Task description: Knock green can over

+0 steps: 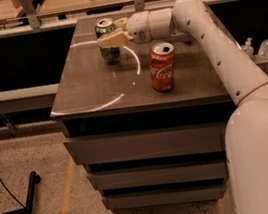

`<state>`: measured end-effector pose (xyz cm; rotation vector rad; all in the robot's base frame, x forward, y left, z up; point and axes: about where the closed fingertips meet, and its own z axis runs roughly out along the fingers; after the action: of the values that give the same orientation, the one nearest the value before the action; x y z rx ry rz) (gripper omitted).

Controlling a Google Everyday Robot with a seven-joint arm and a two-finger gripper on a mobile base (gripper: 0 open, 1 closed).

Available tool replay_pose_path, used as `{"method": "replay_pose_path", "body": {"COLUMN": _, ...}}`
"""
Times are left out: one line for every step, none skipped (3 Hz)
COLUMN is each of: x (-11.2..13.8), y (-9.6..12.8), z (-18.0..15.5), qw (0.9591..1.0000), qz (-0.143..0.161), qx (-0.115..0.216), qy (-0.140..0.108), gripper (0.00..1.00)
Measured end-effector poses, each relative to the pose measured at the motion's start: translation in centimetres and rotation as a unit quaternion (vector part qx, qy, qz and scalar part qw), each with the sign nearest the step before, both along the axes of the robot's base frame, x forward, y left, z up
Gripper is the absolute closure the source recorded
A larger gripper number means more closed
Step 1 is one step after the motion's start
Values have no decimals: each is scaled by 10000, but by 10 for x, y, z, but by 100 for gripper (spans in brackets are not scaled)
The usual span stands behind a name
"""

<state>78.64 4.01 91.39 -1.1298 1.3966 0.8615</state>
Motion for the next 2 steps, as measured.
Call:
{"method": "replay_pose_path", "body": {"x": -8, "y": -17, "z": 11, "qw": 9987, "qz": -96, "qx": -488, "qy": -67, "gripper": 100}}
{"method": "replay_pose_path", "body": {"x": -16, "y": -45, "z": 16, "qw": 9927, "qz": -283, "qx": -1168, "qy": -39, "gripper": 100}}
